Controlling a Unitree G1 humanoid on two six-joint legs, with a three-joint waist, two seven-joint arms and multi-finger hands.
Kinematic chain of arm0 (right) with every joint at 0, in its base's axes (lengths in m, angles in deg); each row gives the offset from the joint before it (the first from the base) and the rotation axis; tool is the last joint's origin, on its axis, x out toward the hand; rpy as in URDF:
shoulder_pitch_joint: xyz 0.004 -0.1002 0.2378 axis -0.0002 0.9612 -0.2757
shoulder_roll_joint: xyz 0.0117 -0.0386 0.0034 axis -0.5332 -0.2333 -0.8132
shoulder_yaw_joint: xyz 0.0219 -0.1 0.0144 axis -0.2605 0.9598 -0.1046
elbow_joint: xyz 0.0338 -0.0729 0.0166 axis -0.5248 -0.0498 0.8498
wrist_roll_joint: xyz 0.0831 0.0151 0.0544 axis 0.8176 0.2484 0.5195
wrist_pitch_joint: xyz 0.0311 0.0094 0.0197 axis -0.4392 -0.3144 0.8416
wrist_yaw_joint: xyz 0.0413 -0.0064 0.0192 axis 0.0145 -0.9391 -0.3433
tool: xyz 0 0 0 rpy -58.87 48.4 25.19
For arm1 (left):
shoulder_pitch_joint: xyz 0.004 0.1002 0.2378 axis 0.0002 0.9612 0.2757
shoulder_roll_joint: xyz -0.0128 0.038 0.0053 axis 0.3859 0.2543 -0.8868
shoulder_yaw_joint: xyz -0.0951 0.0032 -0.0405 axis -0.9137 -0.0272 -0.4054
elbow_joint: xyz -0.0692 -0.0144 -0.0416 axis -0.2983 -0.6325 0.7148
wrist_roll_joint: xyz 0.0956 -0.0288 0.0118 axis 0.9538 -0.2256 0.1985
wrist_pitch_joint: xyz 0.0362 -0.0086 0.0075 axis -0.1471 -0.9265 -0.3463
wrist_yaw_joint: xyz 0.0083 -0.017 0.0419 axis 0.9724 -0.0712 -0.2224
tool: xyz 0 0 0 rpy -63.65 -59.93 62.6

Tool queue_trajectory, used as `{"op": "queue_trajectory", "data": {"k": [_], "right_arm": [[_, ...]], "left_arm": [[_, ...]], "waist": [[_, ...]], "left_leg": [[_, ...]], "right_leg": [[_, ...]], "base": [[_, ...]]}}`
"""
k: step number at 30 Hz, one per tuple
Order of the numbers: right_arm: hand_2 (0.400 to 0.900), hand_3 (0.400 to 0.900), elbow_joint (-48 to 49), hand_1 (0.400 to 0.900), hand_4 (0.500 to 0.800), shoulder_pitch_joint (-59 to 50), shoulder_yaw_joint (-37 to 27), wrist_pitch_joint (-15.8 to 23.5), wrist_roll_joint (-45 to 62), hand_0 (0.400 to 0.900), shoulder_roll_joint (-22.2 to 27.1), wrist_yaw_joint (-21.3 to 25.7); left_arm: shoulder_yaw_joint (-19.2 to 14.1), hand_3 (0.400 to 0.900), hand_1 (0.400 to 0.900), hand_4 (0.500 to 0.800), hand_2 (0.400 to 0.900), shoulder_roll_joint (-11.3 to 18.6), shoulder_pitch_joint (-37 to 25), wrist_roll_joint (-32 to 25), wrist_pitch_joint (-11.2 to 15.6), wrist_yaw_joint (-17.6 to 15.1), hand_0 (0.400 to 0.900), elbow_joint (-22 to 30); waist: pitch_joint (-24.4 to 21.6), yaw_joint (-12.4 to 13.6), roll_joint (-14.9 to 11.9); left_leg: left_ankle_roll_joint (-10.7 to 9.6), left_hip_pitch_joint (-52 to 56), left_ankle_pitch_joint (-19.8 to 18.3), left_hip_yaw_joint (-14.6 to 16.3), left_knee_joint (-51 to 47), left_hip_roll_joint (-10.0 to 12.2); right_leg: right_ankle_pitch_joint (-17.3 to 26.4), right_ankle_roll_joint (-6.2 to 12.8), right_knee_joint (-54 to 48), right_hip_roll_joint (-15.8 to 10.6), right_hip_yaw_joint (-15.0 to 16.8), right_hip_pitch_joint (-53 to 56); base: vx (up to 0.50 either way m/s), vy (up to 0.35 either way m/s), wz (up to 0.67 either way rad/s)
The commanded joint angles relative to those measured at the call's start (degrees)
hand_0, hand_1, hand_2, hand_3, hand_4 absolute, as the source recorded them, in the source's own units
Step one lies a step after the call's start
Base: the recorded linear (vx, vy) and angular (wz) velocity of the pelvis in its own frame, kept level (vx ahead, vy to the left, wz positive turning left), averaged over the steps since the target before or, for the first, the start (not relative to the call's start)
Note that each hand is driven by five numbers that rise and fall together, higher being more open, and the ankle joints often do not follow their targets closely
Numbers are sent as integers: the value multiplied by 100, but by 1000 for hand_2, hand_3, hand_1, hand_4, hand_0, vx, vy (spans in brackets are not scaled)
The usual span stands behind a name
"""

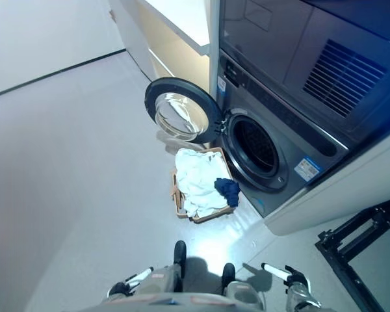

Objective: Put the clothes in the basket into the washing machine.

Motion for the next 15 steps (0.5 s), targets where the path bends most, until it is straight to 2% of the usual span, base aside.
{"op": "queue_trajectory", "data": {"k": [1,4,6,8,10,13,15], "right_arm": [[900,900,131,900,800,-211,48,104,11,900,-15,41],[900,900,291,900,800,-272,52,143,142,900,-61,18],[900,900,460,900,800,-353,136,185,180,900,-97,6],[900,900,549,900,800,-398,203,196,176,900,-143,16],[900,900,716,900,800,-460,339,219,121,900,-180,5],[900,900,986,900,800,-580,532,269,73,900,-217,16],[900,900,1142,900,800,-631,664,281,-9,900,-199,28]], "left_arm": [[92,900,900,800,900,281,-72,136,47,-5,900,-3],[152,900,900,800,900,412,-187,224,31,11,900,72],[177,900,900,800,900,480,-243,218,21,-9,900,98],[188,900,900,800,900,530,-309,232,-6,-15,900,91],[214,900,900,800,900,573,-346,246,5,-41,900,99],[269,900,900,800,900,621,-494,247,31,-88,900,111],[316,900,900,800,900,644,-598,285,51,-112,900,92]], "waist": [[-269,-43,-189],[-134,-62,-237],[68,-143,-200],[204,-167,-122],[279,-182,-64],[406,-201,-39],[438,-205,-86]], "left_leg": [[361,-324,-684,6,504,-296],[571,-236,-891,-53,590,-419],[703,-93,-978,-96,605,-482],[741,28,-988,-149,546,-455],[741,141,-961,-186,459,-417],[650,206,-912,-230,327,-359],[586,208,-925,-256,282,-380]], "right_leg": [[-1010,634,1108,-88,-74,493],[-312,788,2525,-231,54,-240],[142,736,3357,-343,22,-676],[1,613,3749,-343,-29,-1012],[-209,520,3597,-264,-72,-1249],[-578,500,2766,11,-14,-1415],[-462,562,1588,159,189,-1367]], "base": [[252,310,-3],[159,302,-1],[114,307,1],[110,214,0],[115,122,8],[78,8,21],[100,-66,25]]}}
